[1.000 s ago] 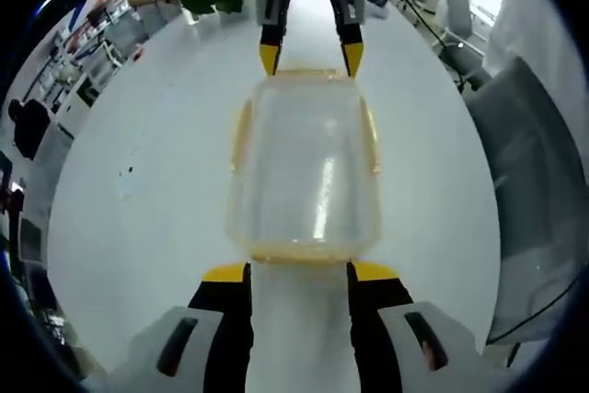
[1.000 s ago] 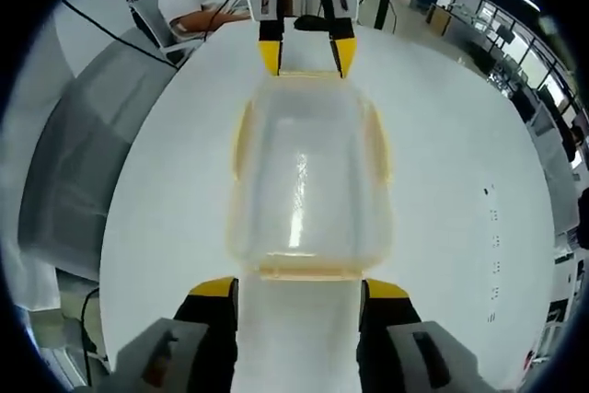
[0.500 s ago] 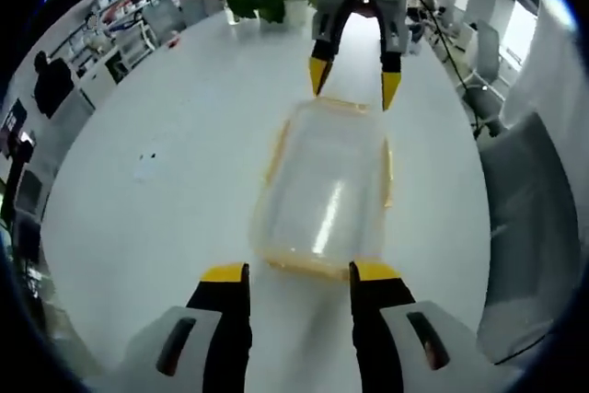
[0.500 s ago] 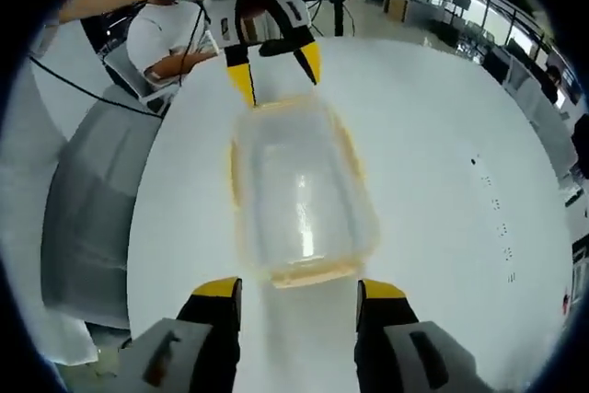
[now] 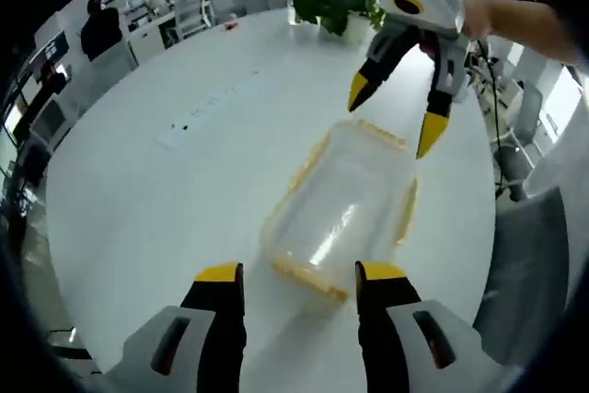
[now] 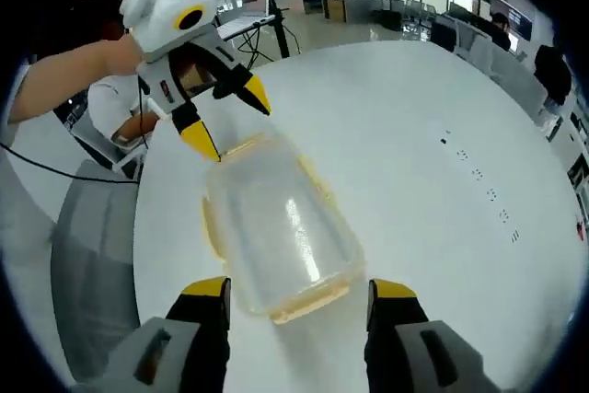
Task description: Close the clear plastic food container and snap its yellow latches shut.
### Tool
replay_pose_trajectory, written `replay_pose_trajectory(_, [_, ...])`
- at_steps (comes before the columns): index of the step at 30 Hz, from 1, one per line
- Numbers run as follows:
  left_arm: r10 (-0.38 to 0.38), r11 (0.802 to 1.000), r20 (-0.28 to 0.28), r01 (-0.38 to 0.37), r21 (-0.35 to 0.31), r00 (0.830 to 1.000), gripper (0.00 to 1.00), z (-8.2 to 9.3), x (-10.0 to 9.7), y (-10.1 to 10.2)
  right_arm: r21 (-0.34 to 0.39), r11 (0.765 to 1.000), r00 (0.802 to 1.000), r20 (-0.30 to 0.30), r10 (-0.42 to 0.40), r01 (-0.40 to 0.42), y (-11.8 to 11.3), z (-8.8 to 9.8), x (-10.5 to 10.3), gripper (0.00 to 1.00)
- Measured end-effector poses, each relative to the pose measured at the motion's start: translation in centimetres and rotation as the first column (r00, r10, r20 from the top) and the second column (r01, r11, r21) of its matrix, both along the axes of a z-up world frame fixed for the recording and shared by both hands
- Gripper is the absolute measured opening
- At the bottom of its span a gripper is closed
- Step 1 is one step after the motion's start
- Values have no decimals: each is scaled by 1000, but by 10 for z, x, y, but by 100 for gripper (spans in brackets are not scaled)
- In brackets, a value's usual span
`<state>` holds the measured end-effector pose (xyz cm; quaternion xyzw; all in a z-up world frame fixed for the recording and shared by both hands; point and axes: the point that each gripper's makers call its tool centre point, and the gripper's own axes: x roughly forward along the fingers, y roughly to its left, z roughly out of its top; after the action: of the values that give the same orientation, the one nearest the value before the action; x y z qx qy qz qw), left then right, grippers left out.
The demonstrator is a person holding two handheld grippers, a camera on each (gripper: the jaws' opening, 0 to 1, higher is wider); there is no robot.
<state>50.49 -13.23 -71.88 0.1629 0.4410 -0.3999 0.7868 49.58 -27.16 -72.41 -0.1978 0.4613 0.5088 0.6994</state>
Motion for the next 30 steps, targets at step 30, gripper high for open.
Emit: replay_pose_trajectory(30, [444,876,-164,-466,-129,881,47,-18,-6,-1,20,872,863,-156,-480,489,-1,-12,2,51])
